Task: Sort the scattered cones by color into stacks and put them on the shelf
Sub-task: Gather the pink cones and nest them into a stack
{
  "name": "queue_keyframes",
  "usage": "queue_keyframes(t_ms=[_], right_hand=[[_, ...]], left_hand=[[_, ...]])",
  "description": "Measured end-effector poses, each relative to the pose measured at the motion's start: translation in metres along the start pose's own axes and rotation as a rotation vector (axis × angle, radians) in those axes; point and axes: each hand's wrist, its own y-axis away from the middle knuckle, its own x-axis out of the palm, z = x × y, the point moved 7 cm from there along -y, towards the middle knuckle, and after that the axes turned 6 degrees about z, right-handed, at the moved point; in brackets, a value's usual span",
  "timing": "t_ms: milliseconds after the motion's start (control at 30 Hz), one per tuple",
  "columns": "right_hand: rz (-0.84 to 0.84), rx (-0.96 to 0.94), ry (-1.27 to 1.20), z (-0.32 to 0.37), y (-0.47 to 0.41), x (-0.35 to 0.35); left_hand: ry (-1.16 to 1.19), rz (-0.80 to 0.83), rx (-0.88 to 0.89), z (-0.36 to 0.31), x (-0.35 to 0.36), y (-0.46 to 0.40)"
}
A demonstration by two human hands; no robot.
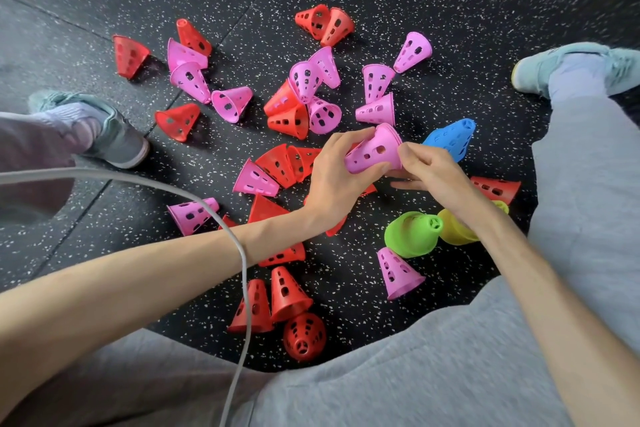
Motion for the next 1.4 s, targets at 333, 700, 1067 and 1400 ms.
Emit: queue_keyframes(t_ms=[333,700,1067,1400], right_hand=[[-0.014,0.011,0.070,-0.003,0.002,-0.011],[-0.127,0.068,0.169,-0.013,0.030,-0.039],[-0.244,0.109,0.209,-0.013,0.043,-0.053],[-0.250,0.106,0.208,-0.019,0.045,-0.059]], left_hand=[[-0.065,0.088,0.035,0.006,0.015,0.009],[-0.306,0.396,0.609,-0.018,0.049,0.060],[-0.432,0.979,0.489,0.052,0.102,0.092],[-0.405,0.793,0.365,0.073,0.104,0.104]])
